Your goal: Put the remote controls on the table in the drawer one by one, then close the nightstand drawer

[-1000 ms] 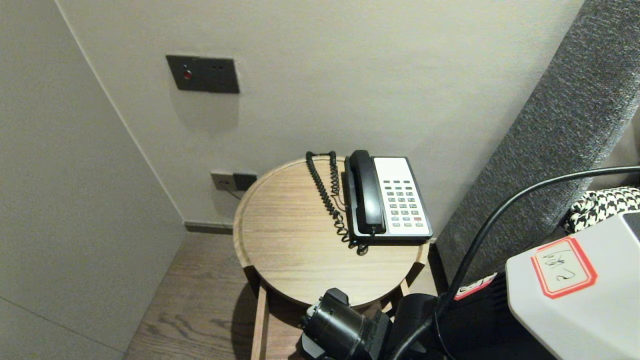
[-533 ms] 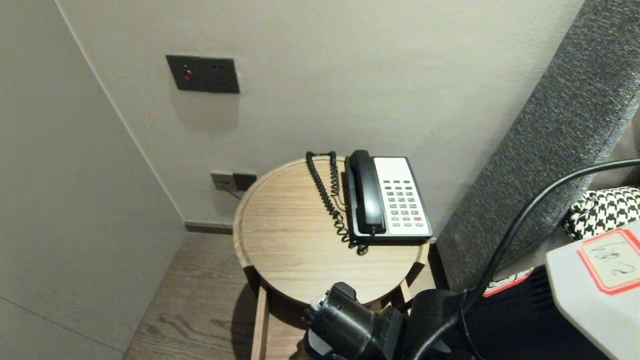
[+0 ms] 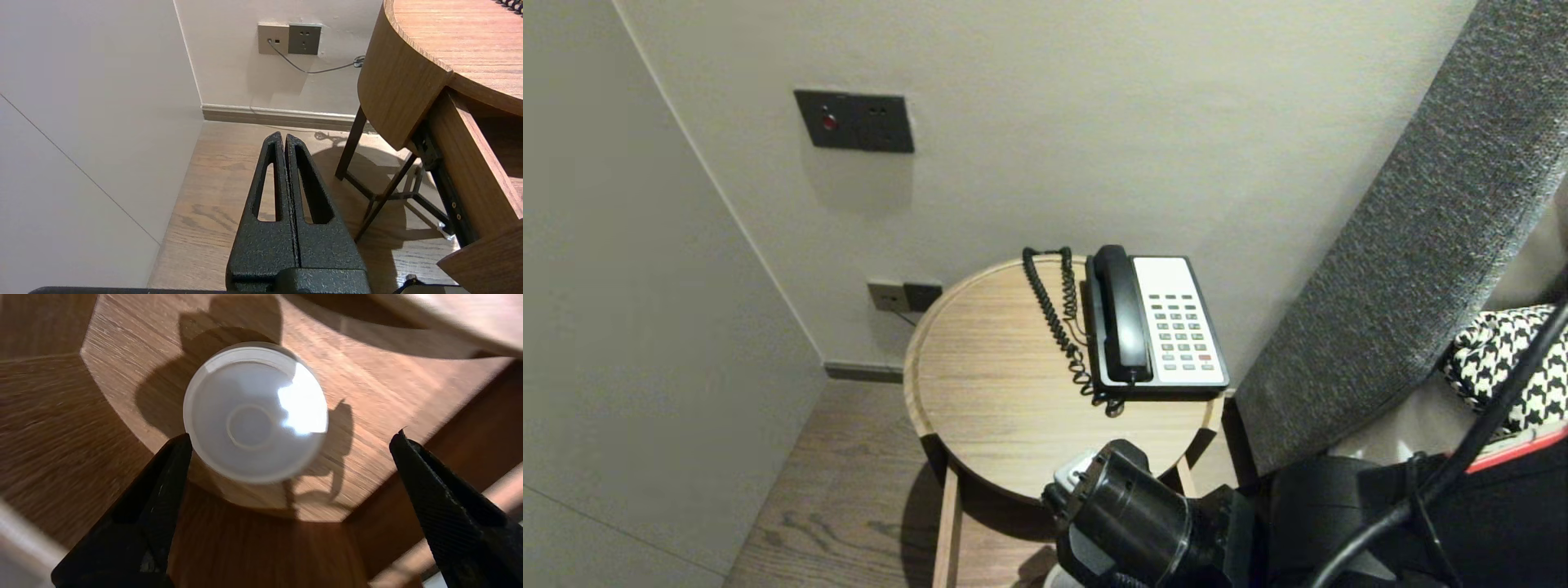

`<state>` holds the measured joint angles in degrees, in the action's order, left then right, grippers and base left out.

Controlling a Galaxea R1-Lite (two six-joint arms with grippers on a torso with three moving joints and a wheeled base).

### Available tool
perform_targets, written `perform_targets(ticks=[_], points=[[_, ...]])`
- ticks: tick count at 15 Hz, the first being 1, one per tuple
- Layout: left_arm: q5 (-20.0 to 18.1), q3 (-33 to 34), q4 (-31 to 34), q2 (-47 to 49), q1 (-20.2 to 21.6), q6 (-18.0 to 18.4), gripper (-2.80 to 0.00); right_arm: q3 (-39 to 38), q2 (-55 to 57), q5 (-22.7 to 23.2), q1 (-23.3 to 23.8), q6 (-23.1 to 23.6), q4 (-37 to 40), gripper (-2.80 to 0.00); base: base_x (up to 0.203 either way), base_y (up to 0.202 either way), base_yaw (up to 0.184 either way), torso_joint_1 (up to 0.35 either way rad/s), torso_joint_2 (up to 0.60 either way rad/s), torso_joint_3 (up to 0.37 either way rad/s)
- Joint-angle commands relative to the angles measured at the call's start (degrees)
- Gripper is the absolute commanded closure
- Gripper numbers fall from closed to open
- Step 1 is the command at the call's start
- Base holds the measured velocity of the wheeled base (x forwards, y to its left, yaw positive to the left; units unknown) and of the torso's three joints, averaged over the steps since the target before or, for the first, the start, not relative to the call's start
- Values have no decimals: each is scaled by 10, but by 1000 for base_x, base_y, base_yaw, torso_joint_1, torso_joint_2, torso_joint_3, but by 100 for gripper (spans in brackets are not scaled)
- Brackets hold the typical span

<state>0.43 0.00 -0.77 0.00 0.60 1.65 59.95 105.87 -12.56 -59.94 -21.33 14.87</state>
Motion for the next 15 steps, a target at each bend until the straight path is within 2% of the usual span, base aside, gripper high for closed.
perform_targets(ticks=[1,4,7,10,11,14,15], points=[[0,1,0,-2,0,0,0,-1,-43,-1,3,0,6,-280,0,0,0,0,0,0],[0,1,0,-1,0,0,0,-4,-82,-1,6,-2,22,-280,0,0,0,0,0,0],[0,0,0,-1,0,0,0,-14,-136,-1,30,-1,34,-280,0,0,0,0,0,0],[0,0,0,-1,0,0,0,-33,-190,-1,90,0,44,-280,0,0,0,0,0,0],[0,0,0,-1,0,0,0,-38,-207,-1,121,1,45,0,0,0,0,0,0,0],[0,0,0,-1,0,0,0,-65,-246,4,203,9,46,0,0,0,0,0,0,0],[0,0,0,-1,0,0,0,-75,-254,5,213,13,46,0,0,0,0,0,0,0]])
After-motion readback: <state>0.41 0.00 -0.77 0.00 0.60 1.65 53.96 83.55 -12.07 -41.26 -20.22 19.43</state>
